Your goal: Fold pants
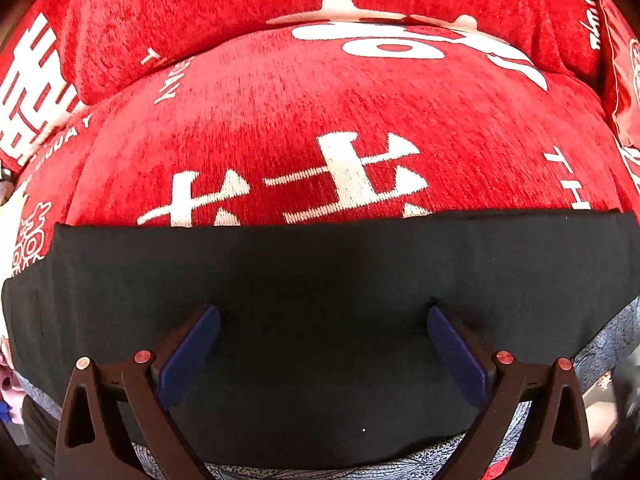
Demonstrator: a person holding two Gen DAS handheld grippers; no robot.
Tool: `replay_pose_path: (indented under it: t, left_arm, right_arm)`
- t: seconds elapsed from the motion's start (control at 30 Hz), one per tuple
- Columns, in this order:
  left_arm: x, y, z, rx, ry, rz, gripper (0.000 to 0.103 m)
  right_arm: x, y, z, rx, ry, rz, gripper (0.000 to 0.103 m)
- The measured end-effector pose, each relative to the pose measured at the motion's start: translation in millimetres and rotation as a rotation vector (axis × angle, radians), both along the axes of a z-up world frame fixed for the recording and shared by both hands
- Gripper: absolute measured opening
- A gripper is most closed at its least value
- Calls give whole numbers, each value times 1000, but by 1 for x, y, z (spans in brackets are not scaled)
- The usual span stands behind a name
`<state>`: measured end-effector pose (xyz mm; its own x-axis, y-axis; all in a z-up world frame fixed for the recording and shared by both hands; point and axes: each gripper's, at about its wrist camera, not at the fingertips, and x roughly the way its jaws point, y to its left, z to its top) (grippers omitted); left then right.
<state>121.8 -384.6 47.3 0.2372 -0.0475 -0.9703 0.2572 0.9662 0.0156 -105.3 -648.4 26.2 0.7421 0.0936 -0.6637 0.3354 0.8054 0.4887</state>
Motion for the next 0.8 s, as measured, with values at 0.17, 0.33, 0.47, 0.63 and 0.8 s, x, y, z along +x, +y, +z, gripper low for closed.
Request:
replay_pose_path:
  t: [0.17,0.33,0.47,0.63,0.8]
  left_arm:
    - [-2,-2,-1,9,-21,6,103]
    - [1,-1,-1,1,-8,5,103]
    - [0,0,-1,-1,-23,1,103]
    - [1,-2,-1,1,-51,7,103]
    - [0,-3,-1,2,-75,10,103]
  right_arm:
    - [-35,17,-12,1,-26,13,103]
    - [-11,8,-9,-72,-83,-11,103]
    - [13,-4,-6,-124,-100,-39,103]
    - [29,-13,-4,-92,-19,-17,27]
    - [42,-25,-10,5,-44,26,51]
